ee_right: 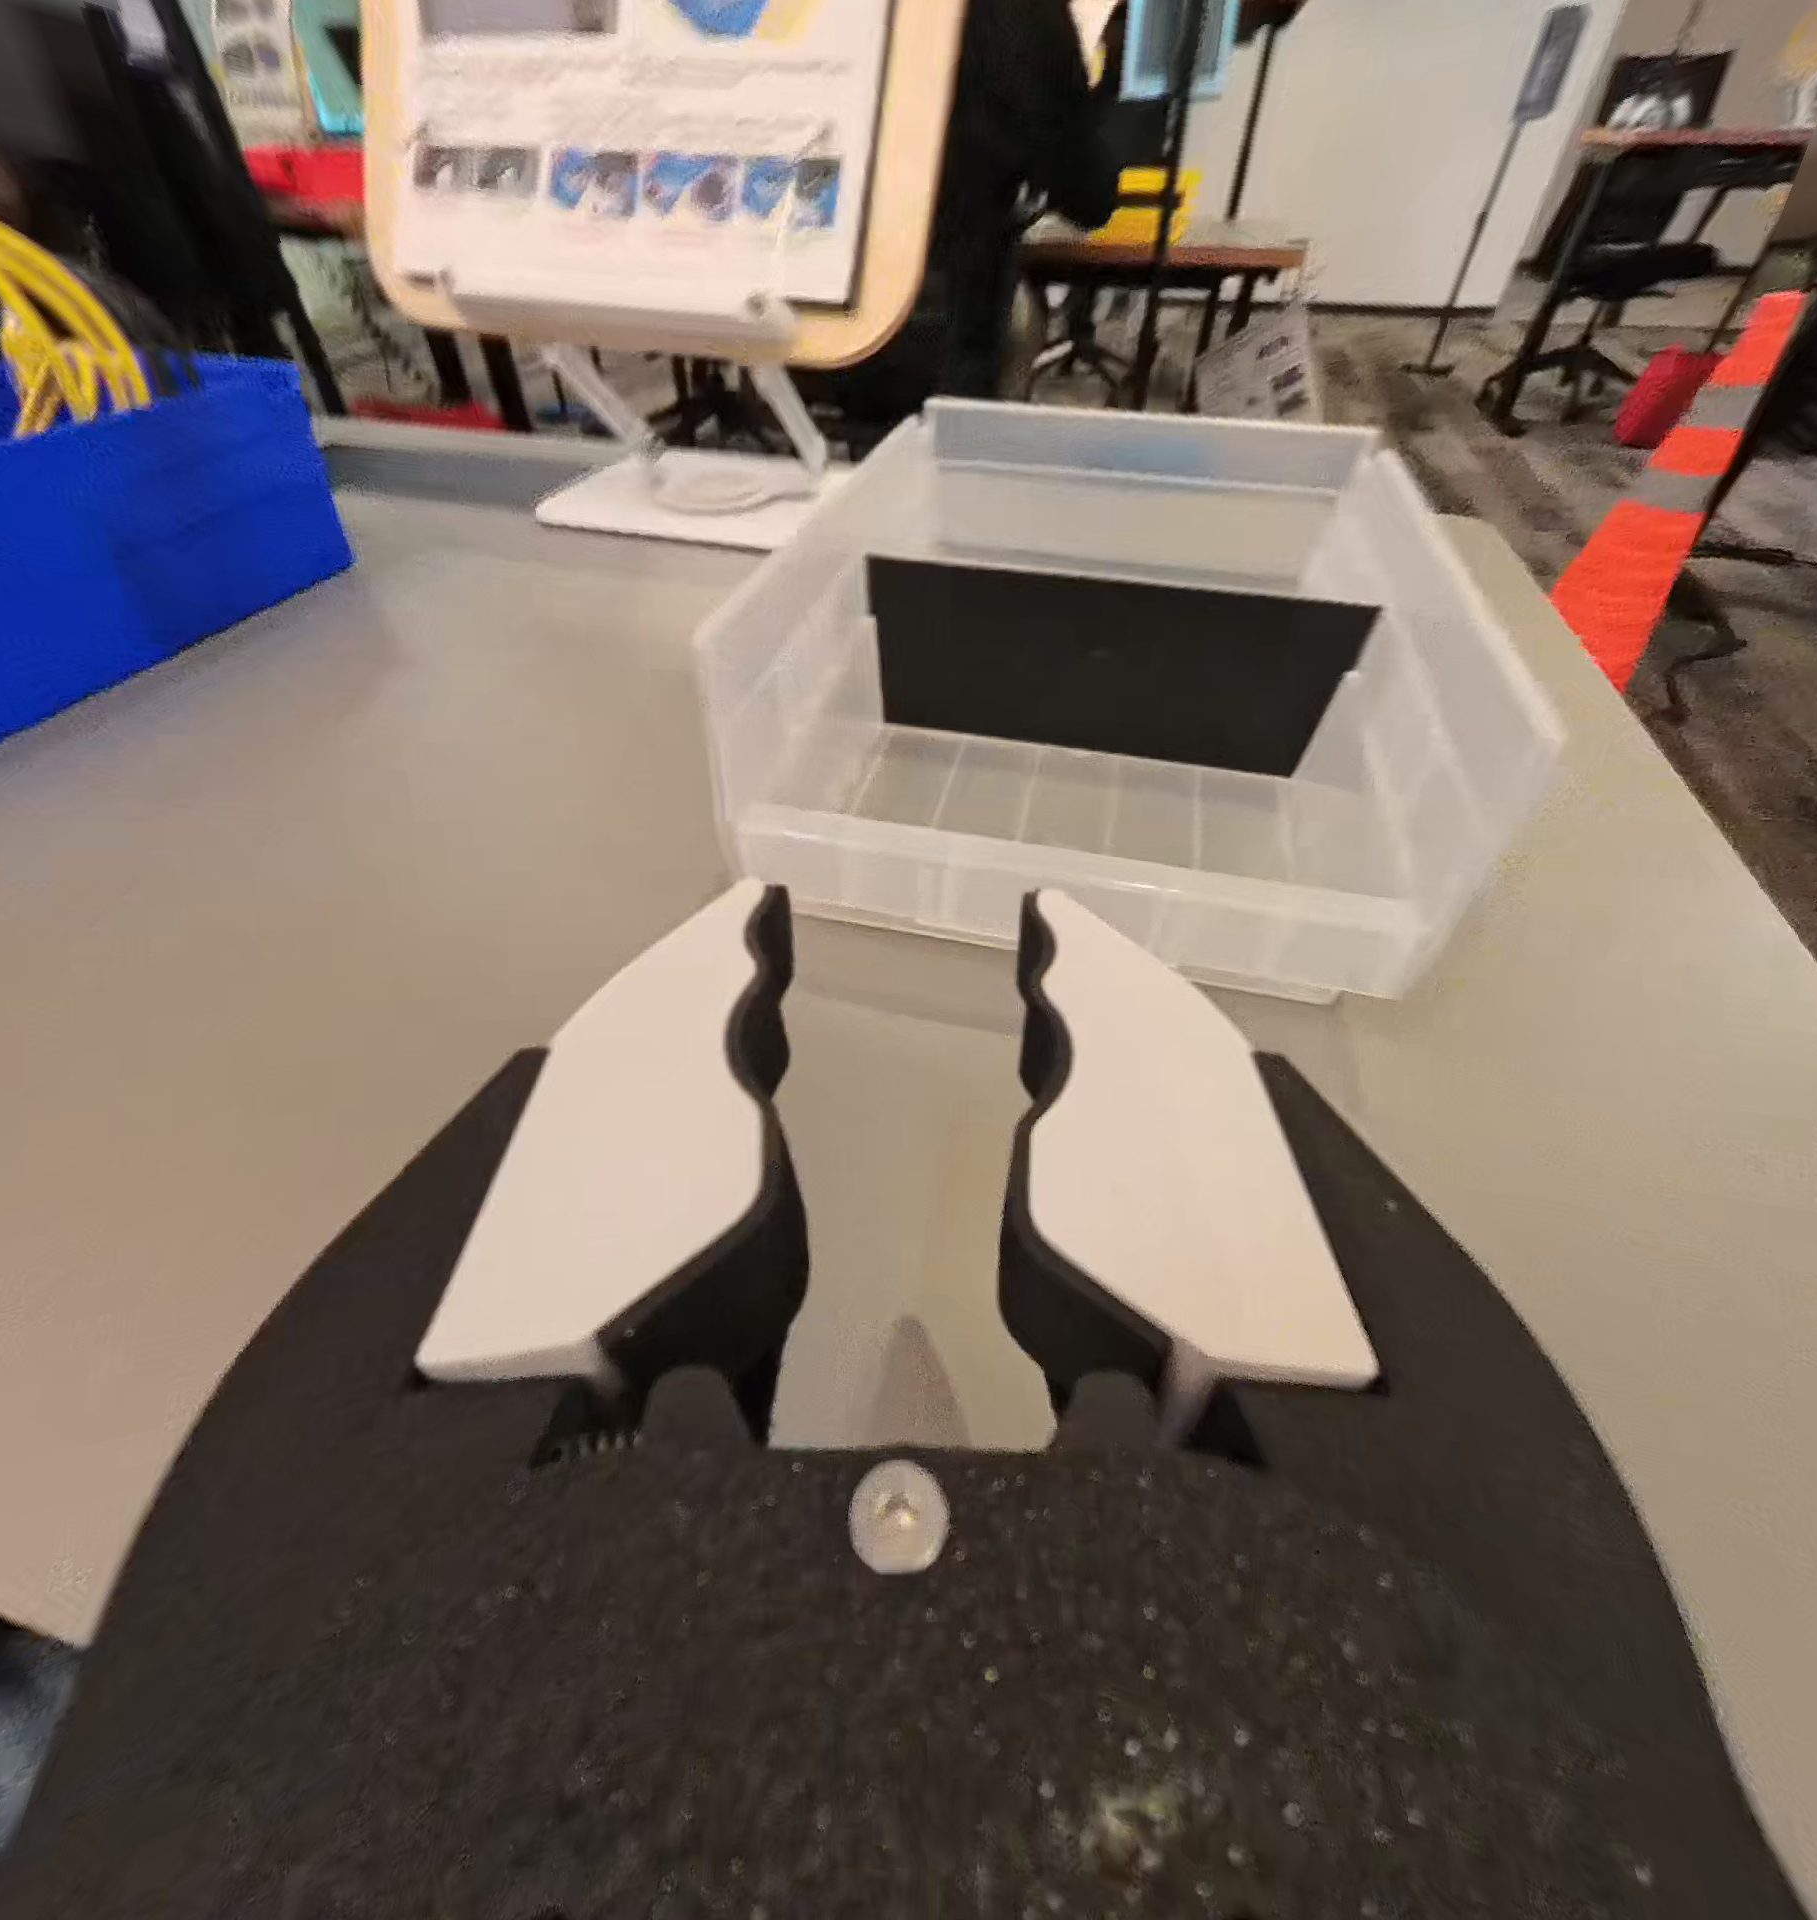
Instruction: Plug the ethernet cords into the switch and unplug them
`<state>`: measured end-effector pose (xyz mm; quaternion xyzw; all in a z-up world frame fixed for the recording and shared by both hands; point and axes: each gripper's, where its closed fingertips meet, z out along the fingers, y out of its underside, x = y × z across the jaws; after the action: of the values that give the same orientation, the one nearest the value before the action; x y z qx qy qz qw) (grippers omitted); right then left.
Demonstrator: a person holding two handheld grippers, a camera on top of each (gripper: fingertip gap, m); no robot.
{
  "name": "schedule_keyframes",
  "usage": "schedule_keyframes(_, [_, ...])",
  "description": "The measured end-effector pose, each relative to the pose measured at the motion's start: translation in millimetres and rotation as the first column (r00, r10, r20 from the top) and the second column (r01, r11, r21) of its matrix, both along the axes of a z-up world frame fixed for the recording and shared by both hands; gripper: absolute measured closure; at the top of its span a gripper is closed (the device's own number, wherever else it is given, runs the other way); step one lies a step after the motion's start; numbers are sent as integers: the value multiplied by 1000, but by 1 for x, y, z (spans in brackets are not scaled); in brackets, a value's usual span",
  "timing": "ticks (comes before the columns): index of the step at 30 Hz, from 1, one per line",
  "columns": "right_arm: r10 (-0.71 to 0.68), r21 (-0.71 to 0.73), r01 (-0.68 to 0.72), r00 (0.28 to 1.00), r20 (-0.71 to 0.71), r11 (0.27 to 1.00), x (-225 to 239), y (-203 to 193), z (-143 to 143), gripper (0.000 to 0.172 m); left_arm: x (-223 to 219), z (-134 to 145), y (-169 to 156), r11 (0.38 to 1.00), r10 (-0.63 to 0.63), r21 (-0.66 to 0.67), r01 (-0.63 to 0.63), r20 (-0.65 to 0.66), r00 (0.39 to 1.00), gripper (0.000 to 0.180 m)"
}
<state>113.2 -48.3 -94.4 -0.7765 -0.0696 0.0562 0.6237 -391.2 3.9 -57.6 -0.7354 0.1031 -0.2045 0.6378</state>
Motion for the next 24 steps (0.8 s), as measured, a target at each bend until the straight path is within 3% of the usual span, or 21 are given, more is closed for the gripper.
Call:
schedule_keyframes(3, [4,14,-2,996,-84,1000,11,5,1,129,-6,-16,3,996,44,-75,-43,16,999,118])
schedule_keyframes(6, [-19,-49,14,996,-90,999,19,10,-12,128,-12,-21,5,994,65,-80,-69,-46,997,118])
schedule_keyframes(9, [11,-16,-13,993,-116,1000,10,7,-6,129,-17,-20,6,995,71,-60,-75,-67,995,119])
schedule_keyframes(19, [89,-51,-88,996,16,995,-18,2,-14,133,-6,-24,15,994,-49,-106,37,-108,993,120])
schedule_keyframes(24, [145,-38,-144,989,11,989,-25,2,-6,134,-11,-11,60,988,-109,-139,69,-305,946,117])
